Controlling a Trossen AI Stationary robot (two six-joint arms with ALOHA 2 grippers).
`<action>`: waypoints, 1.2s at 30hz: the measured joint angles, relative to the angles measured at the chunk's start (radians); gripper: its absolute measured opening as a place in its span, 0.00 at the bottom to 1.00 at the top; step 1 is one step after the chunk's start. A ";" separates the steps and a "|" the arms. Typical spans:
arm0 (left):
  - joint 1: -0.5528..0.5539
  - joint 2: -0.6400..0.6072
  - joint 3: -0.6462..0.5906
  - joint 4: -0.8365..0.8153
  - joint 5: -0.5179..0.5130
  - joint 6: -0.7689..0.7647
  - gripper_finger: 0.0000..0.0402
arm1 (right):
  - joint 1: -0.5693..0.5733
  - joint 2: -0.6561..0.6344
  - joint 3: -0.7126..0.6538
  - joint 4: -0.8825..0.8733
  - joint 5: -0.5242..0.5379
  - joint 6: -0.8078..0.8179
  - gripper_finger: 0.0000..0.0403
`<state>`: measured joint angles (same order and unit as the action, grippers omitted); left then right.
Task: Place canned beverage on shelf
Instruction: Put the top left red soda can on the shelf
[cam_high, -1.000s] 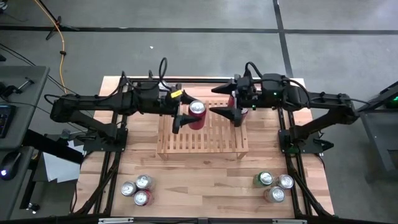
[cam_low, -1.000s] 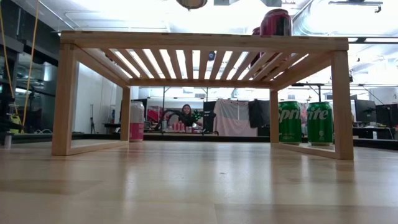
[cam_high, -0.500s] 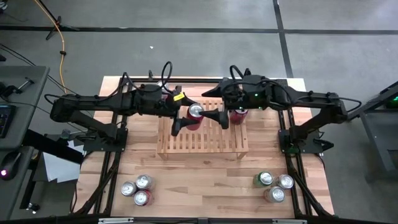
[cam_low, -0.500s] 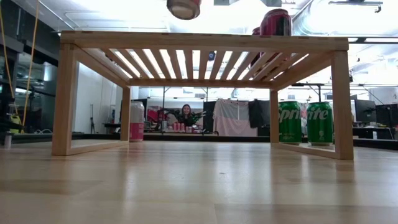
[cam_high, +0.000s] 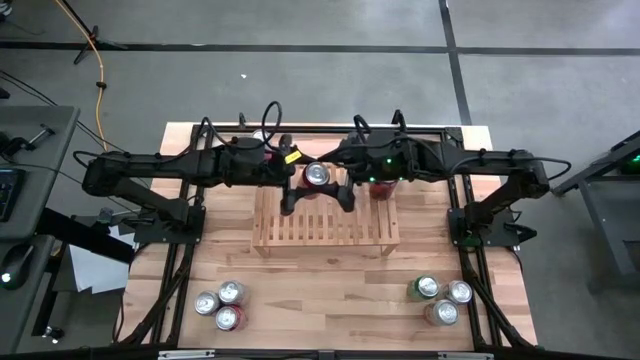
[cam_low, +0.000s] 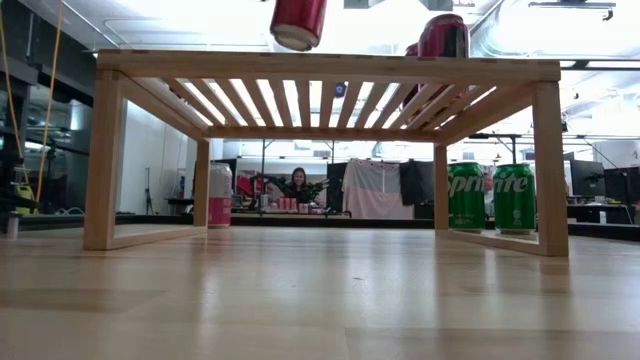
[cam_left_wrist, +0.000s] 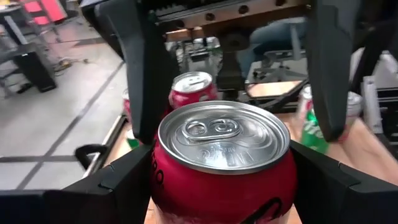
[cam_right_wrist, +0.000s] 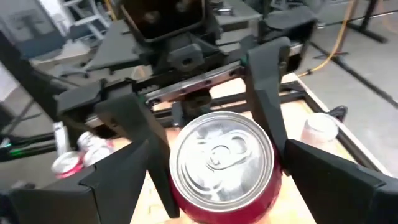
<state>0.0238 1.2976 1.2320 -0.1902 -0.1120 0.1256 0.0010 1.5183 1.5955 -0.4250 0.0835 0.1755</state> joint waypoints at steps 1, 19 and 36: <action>0.000 0.000 0.000 0.002 -0.011 0.005 0.70 | 0.000 0.003 0.000 0.001 0.018 0.004 0.89; -0.001 0.103 0.001 0.113 -0.362 0.125 0.70 | -0.008 0.010 -0.002 -0.004 0.348 0.216 0.82; -0.031 0.180 0.001 0.332 -0.512 0.457 0.70 | -0.013 0.035 0.000 -0.061 0.484 0.241 0.82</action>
<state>-0.0075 1.4774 1.2327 0.1421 -0.6244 0.5824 -0.0120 1.5532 1.5951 -0.4856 0.5677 0.4162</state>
